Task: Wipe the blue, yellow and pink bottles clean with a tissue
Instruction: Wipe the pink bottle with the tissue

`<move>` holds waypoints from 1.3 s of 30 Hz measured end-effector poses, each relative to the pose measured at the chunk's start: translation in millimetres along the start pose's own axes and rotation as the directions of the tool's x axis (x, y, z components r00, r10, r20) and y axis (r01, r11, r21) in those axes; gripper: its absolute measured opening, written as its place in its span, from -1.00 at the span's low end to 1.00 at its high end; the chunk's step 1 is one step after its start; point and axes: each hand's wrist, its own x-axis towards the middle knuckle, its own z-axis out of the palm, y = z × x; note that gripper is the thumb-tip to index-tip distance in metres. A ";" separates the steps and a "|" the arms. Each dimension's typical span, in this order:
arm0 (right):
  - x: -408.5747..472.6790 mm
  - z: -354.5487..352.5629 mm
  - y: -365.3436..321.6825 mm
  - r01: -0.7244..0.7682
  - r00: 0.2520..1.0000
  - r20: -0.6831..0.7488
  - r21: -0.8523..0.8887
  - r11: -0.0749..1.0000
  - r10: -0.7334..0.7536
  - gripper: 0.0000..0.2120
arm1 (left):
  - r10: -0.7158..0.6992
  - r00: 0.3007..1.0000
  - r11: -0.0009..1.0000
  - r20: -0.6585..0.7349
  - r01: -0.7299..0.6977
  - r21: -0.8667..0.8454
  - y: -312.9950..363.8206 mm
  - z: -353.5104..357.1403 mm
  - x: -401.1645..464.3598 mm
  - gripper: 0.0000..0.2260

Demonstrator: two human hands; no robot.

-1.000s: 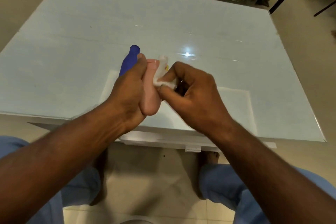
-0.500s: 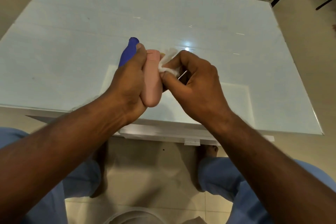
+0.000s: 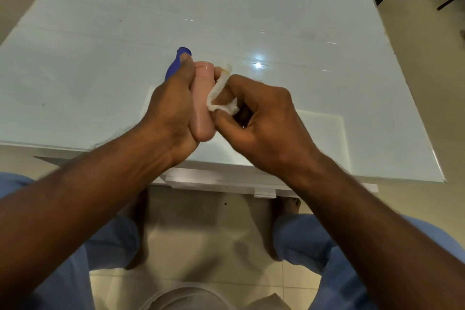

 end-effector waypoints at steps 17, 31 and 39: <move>2.2 0.1 3.1 -0.010 0.999 -0.034 -0.030 1.000 0.009 -0.72 | -0.089 0.991 0.964 0.098 0.111 -0.244 8.6 4.3 -3.2 -0.50; 6.7 -6.8 15.7 -0.060 0.995 -0.092 -0.135 0.989 0.048 -0.70 | 0.037 0.991 0.998 0.125 -0.042 0.037 9.3 0.6 4.5 -0.48; 6.3 -5.6 15.7 -0.122 0.983 -0.155 -0.138 0.983 0.101 -0.63 | 0.075 0.987 0.992 0.140 -0.089 0.093 7.3 0.4 4.0 -0.47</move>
